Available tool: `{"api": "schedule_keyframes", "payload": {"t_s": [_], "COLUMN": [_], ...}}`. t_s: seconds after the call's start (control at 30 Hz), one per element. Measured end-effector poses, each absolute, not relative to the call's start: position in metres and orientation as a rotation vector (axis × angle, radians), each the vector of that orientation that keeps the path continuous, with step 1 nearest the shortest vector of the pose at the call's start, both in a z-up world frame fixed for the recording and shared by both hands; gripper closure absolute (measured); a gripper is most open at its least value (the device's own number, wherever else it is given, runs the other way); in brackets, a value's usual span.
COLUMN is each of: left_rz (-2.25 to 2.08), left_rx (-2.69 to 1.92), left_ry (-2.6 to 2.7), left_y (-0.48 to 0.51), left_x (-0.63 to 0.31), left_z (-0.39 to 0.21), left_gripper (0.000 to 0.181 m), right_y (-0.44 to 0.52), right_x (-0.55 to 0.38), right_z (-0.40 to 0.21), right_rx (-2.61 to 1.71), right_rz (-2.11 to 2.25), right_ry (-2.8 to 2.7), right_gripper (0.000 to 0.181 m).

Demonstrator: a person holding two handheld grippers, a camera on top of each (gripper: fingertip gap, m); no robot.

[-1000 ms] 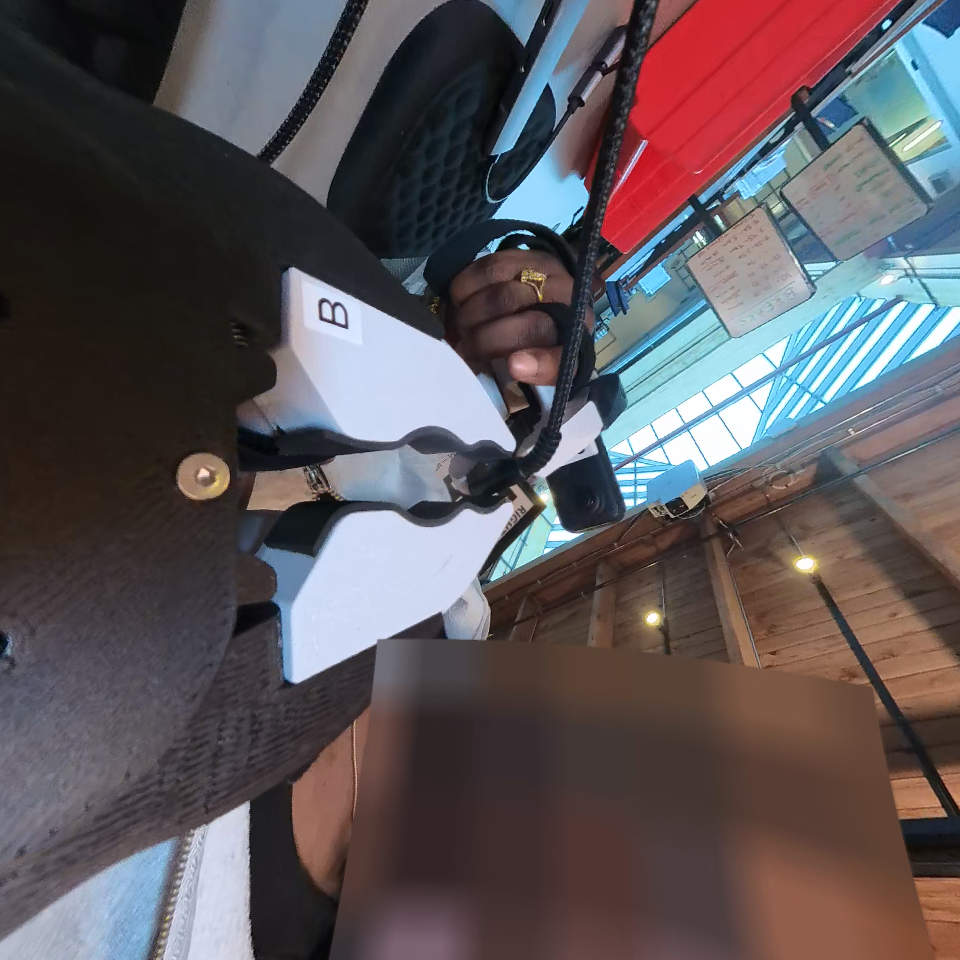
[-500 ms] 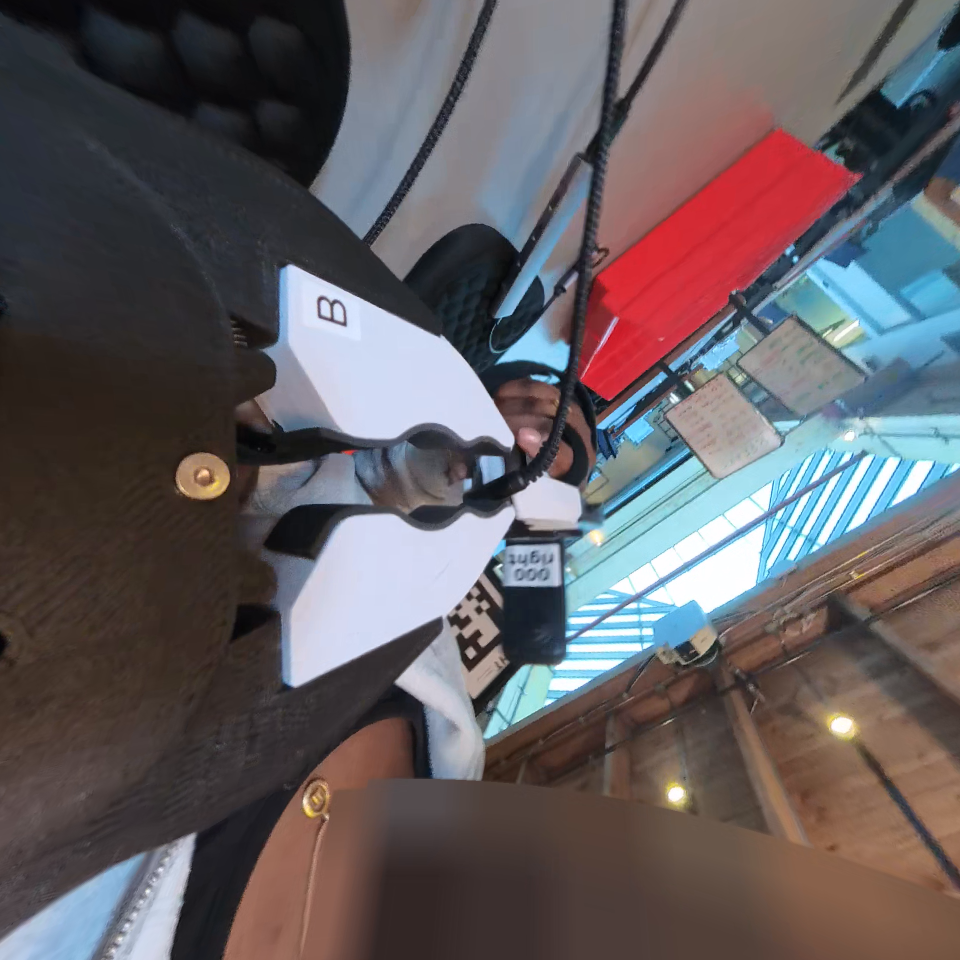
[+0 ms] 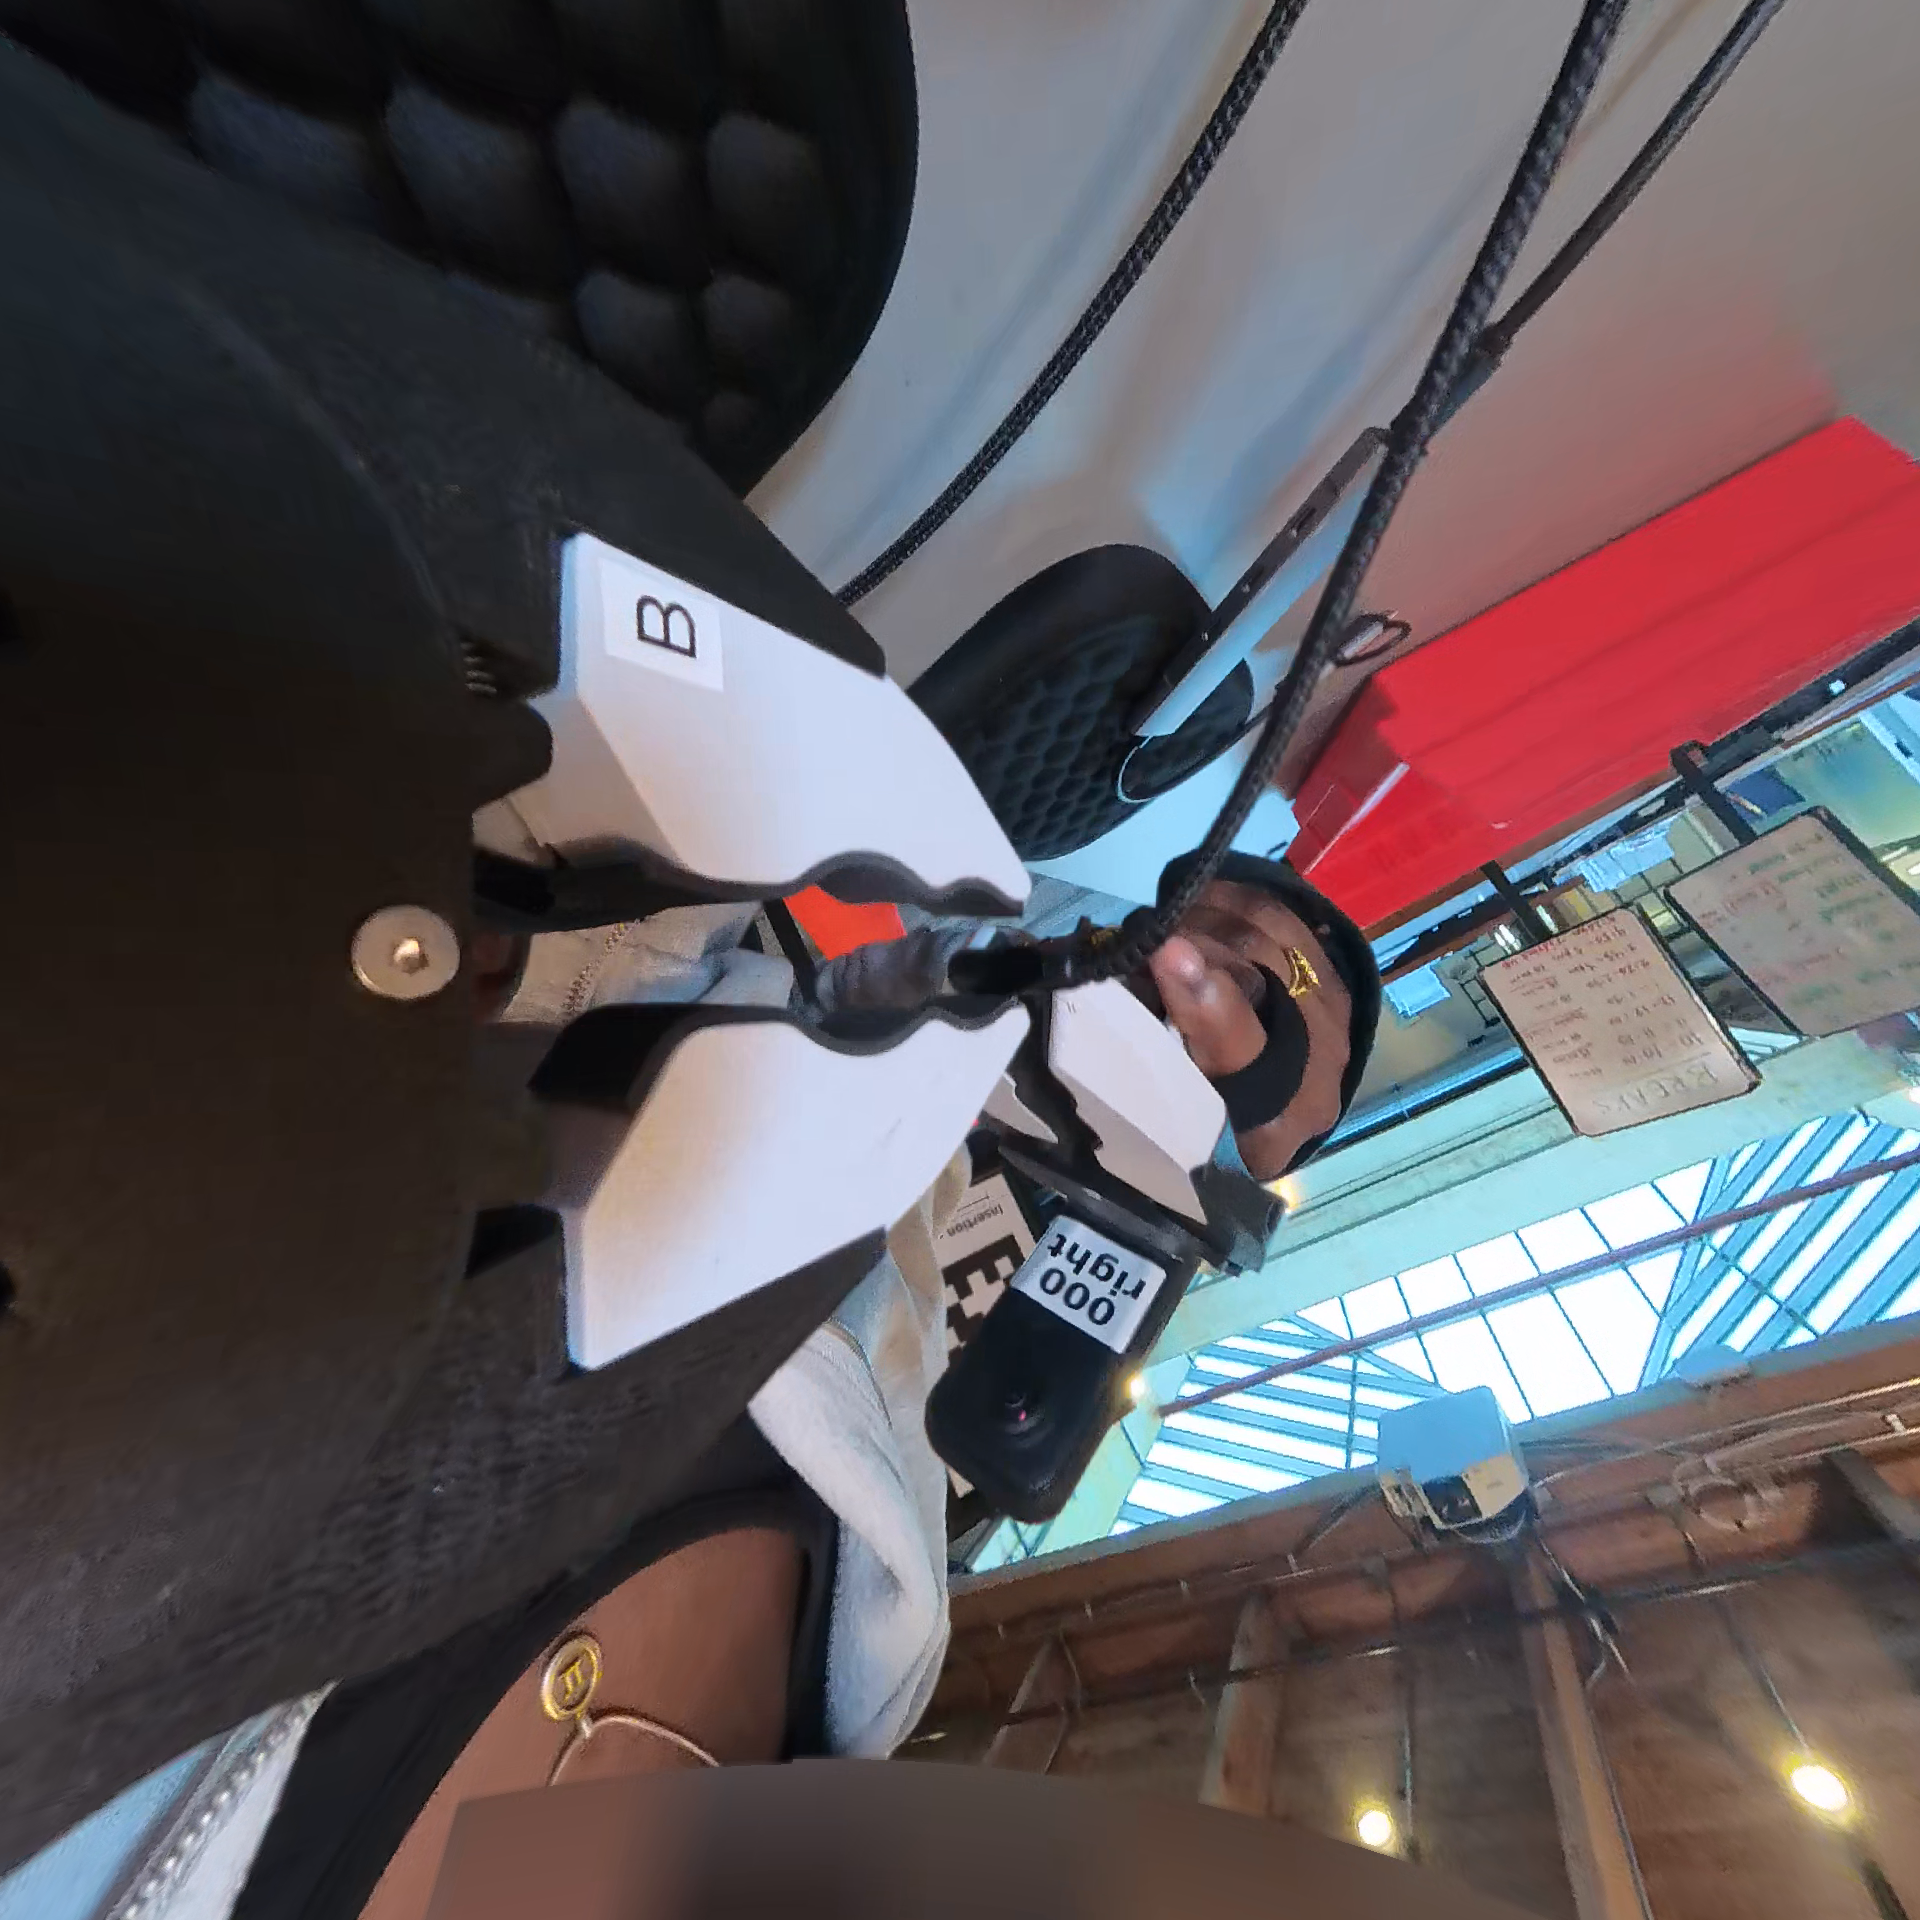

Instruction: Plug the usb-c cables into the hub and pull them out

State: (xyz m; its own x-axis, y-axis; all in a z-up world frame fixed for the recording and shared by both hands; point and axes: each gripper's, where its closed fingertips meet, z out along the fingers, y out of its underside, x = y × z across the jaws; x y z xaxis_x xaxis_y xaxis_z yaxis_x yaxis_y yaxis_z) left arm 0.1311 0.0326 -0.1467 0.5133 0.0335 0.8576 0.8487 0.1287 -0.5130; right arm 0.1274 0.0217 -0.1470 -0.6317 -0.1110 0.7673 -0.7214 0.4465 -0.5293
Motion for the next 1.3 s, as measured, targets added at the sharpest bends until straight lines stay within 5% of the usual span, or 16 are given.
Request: {"api": "schedule_keyframes", "payload": {"t_s": [0.33, 0.6, 0.77, 1.03, 1.3], "left_rz": [-0.652, -0.632, -0.629, -0.577, -0.531], "left_rx": [-1.317, -1.197, -1.164, -1.133, -1.081], "left_ry": [-0.775, -0.732, -0.741, -0.851, -0.965], "left_y": [0.035, 0.032, 0.028, 0.027, 0.046], "left_x": [0.134, 0.13, 0.126, 0.111, 0.084], "left_z": [-0.14, -0.135, -0.133, -0.14, -0.143], "left_gripper": [0.173, 0.173, 0.173, 0.173, 0.173], "right_y": [0.028, 0.122, 0.142, 0.123, 0.096], "right_x": [0.128, 0.032, 0.045, 0.041, 0.039], "right_z": [-0.141, -0.18, -0.216, -0.226, -0.163], "right_rx": [0.565, -1.092, -1.455, -1.729, -1.839], "right_rz": [1.361, 1.661, 1.543, 1.737, 2.349], "right_ry": [-2.145, -2.739, -3.049, -3.085, -2.465], "right_gripper": [0.169, 0.134, 0.127, 0.17, 0.173]}}
